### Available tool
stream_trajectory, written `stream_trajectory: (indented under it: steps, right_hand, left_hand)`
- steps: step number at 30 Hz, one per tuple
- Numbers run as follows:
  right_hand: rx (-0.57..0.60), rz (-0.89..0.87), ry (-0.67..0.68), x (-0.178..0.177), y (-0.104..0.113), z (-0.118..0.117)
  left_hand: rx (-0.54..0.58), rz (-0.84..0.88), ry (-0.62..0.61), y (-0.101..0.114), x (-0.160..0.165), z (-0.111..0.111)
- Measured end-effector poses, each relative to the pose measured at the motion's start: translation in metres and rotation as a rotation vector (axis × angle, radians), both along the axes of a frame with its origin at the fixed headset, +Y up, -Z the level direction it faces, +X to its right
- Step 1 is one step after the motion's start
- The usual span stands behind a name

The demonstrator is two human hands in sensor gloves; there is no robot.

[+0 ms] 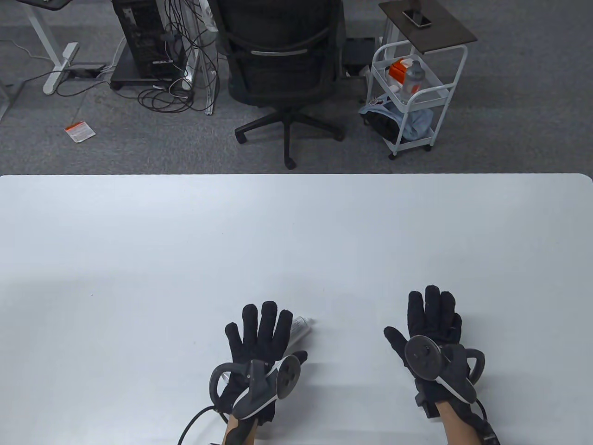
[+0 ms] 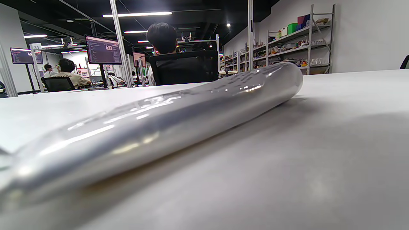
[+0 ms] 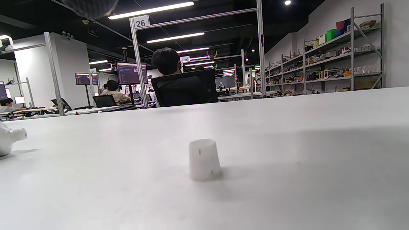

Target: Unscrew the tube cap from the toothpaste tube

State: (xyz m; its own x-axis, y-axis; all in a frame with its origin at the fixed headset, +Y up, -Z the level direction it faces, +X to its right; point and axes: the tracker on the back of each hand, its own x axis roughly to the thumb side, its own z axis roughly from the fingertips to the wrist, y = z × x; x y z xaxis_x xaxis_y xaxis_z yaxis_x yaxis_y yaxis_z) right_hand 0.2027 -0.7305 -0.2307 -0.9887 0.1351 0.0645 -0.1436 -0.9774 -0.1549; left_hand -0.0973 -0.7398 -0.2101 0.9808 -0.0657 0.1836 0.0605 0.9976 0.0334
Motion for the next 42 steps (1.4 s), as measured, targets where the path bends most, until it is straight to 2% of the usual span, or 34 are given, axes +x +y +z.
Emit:
stream_trajectory:
  steps: [42]
  right_hand:
    - [0.008,-0.012,0.014,0.0005,0.0018,0.0022]
  left_hand:
    - [0.007,0.006,0.007,-0.0005,-0.0018,-0.0005]
